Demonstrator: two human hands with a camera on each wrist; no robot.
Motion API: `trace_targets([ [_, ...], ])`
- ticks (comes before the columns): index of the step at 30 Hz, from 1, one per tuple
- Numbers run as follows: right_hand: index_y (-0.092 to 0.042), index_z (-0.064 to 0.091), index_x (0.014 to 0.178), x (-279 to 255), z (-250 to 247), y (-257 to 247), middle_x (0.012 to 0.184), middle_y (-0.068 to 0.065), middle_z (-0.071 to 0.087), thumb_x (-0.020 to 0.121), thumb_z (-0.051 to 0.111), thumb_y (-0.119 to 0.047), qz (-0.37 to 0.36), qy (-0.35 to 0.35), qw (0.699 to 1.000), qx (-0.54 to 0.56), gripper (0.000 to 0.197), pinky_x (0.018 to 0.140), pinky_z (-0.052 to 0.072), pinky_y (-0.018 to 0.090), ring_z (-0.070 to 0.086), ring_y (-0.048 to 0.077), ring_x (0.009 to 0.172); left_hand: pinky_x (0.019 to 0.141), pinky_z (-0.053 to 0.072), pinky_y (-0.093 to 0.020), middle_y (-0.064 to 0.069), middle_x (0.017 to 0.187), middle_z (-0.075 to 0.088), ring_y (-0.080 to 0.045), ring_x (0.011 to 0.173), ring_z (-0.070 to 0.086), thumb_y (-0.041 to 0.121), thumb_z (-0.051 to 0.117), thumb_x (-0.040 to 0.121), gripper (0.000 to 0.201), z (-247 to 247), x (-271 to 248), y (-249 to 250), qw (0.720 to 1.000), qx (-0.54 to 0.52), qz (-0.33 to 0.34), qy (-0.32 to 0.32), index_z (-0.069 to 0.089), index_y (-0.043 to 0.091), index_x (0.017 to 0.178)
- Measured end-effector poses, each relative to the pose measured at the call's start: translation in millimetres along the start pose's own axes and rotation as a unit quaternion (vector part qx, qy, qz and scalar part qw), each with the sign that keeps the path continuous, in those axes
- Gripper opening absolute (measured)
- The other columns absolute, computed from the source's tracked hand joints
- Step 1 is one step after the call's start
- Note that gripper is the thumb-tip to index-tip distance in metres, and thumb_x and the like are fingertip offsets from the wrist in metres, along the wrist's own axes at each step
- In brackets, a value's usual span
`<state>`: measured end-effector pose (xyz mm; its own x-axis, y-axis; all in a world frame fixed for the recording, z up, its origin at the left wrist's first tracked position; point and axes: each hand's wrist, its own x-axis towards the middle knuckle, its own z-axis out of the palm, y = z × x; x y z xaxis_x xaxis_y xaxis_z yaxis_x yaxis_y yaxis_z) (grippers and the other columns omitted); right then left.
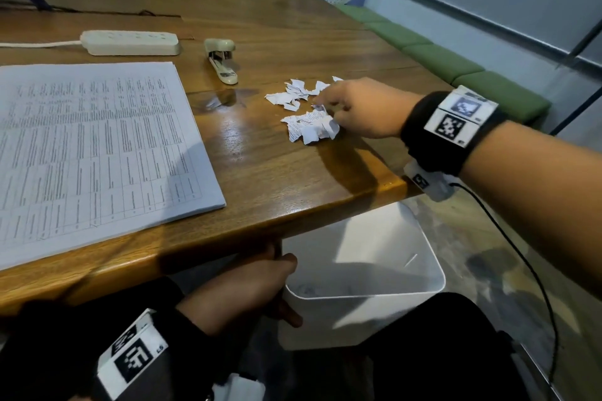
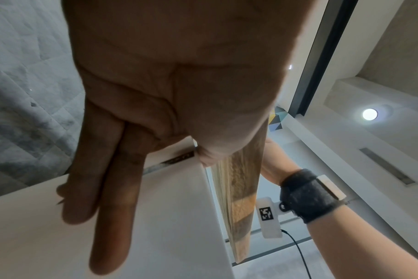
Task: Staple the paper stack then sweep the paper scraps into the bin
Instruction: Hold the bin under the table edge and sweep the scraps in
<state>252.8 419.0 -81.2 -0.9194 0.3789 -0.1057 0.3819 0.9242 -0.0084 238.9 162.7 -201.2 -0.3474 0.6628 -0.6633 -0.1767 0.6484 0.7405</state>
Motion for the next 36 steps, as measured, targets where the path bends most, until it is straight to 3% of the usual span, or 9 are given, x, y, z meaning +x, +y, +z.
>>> trace_targets([
  [3, -0.007, 0.065, 0.126, -5, 5, -1, 0.130, 0.016, 0.065, 0.092, 0.049, -0.010, -0.021, -0.011, 1.000, -0.010, 0.038, 0.101, 0.049, 0.051, 0.060, 0.036, 0.113, 0.046, 0.055, -0.019, -0.013, 0.111, 0.074, -0.024, 0.068, 0.082, 0.034, 0.045, 0.106, 0.040, -2, 2, 0, 1.000, -0.002, -0.004, 0.002, 0.040, 0.025, 0.145],
  [10, -0.031, 0.072, 0.123, -70, 6, 3, 0.120, -0.014, 0.070, 0.098, 0.055, -0.012, -0.061, 0.021, 0.995, 0.073, 0.036, 0.097, 0.049, 0.026, 0.064, 0.006, 0.107, 0.082, 0.064, -0.039, -0.014, 0.111, 0.073, -0.037, 0.084, 0.081, 0.029, 0.047, 0.105, 0.021, -9, 1, -3, 1.000, 0.009, 0.005, -0.026, 0.046, 0.023, 0.125],
  [15, -0.023, 0.073, 0.125, -52, 6, -16, 0.115, -0.004, 0.072, 0.097, 0.055, -0.013, -0.079, 0.067, 0.992, 0.078, 0.035, 0.093, 0.052, 0.030, 0.062, 0.012, 0.099, 0.083, 0.065, -0.041, -0.010, 0.109, 0.073, -0.036, 0.077, 0.082, 0.025, 0.048, 0.103, 0.027, -4, -4, -1, 0.999, 0.036, 0.027, -0.031, 0.046, 0.023, 0.130],
  [19, -0.028, 0.074, 0.122, -56, 15, -30, 0.121, -0.005, 0.070, 0.093, 0.046, -0.018, -0.066, 0.042, 0.995, 0.068, 0.042, 0.100, 0.052, 0.037, 0.063, 0.016, 0.108, 0.062, 0.059, -0.026, -0.008, 0.102, 0.076, -0.025, 0.069, 0.082, 0.029, 0.049, 0.104, 0.013, -3, -9, 3, 0.999, 0.044, 0.021, -0.008, 0.049, 0.027, 0.117],
  [22, -0.024, 0.075, 0.118, -87, 22, -29, 0.117, -0.005, 0.070, 0.087, 0.032, -0.035, -0.108, 0.055, 0.989, 0.080, 0.055, 0.094, 0.053, 0.029, 0.065, 0.012, 0.102, 0.062, 0.058, -0.024, -0.006, 0.092, 0.077, -0.019, 0.064, 0.082, 0.031, 0.049, 0.104, 0.011, -4, -11, 4, 0.999, 0.029, 0.016, -0.002, 0.051, 0.026, 0.112],
  [26, -0.022, 0.077, 0.113, -111, 21, -17, 0.113, -0.005, 0.071, 0.091, 0.045, -0.019, -0.128, 0.046, 0.987, 0.089, 0.039, 0.083, 0.049, 0.014, 0.066, 0.007, 0.095, 0.031, 0.041, -0.007, 0.002, 0.081, 0.062, 0.004, 0.035, 0.065, 0.026, 0.048, 0.106, 0.024, -6, -8, 4, 0.997, 0.056, 0.046, 0.030, 0.050, 0.016, 0.128],
  [30, -0.024, 0.074, 0.118, -94, 17, -23, 0.110, -0.007, 0.072, 0.096, 0.046, -0.018, -0.114, 0.104, 0.983, 0.100, 0.037, 0.087, 0.054, 0.026, 0.066, 0.009, 0.097, 0.031, 0.042, -0.007, 0.002, 0.091, 0.062, 0.002, 0.035, 0.066, 0.025, 0.050, 0.105, 0.034, -3, -8, 2, 0.996, 0.065, 0.046, 0.045, 0.050, 0.017, 0.138],
  [33, -0.029, 0.070, 0.128, -76, 19, -33, 0.122, -0.009, 0.069, 0.098, 0.044, -0.015, -0.087, 0.064, 0.990, 0.086, 0.042, 0.097, 0.050, 0.028, 0.061, 0.010, 0.109, 0.043, 0.052, -0.008, -0.003, 0.105, 0.063, 0.002, 0.039, 0.069, 0.024, 0.049, 0.105, 0.038, -2, -8, 5, 0.996, 0.062, 0.040, 0.043, 0.047, 0.016, 0.142],
  [36, -0.023, 0.072, 0.126, -82, 31, -38, 0.123, -0.005, 0.066, 0.096, 0.045, -0.013, -0.126, 0.065, 0.985, 0.093, 0.042, 0.098, 0.051, 0.031, 0.062, 0.012, 0.110, 0.035, 0.044, -0.006, 0.000, 0.095, 0.061, 0.011, 0.035, 0.062, 0.025, 0.048, 0.106, 0.042, -3, -10, 7, 0.996, 0.047, 0.047, 0.056, 0.045, 0.014, 0.146],
])
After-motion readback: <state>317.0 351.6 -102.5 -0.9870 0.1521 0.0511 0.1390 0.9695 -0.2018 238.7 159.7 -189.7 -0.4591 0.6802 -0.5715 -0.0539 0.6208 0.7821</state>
